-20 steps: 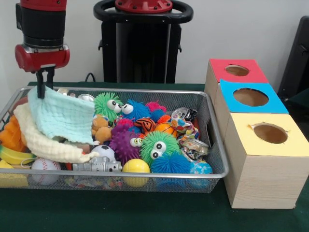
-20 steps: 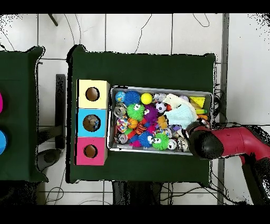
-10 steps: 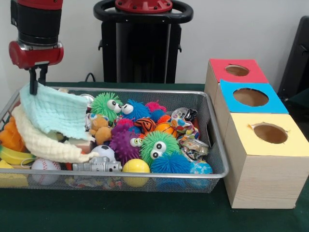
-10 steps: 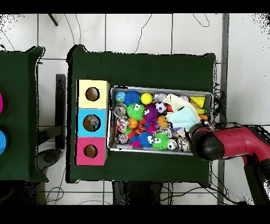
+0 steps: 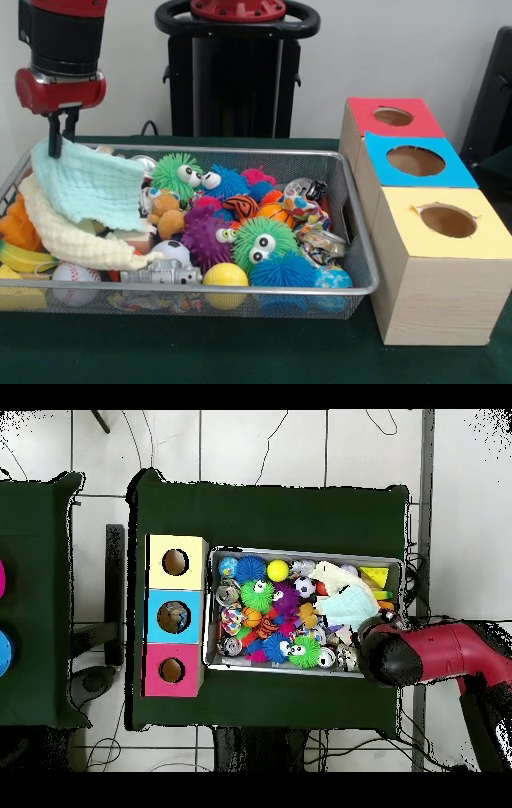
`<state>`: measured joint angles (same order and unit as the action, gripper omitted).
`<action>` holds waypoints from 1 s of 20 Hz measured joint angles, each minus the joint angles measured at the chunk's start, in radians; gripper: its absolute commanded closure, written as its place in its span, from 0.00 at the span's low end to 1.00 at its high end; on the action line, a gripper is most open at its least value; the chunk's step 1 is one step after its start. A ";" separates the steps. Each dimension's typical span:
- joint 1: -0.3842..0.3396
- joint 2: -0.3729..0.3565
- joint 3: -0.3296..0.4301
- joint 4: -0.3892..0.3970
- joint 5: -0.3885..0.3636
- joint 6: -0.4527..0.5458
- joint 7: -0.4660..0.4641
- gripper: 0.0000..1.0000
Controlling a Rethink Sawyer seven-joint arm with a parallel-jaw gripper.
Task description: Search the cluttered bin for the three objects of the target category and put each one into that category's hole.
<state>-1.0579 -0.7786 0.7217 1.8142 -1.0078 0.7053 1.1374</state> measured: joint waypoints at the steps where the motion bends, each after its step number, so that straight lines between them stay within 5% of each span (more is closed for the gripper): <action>1: 0.000 0.000 0.000 0.000 0.000 0.000 0.000 1.00; 14: 0.001 0.000 -0.001 0.000 0.002 0.003 0.000 1.00; 20: -0.011 0.000 0.004 0.000 0.112 0.119 -0.018 1.00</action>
<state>-1.0688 -0.7786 0.7259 1.8138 -0.8958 0.8239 1.1195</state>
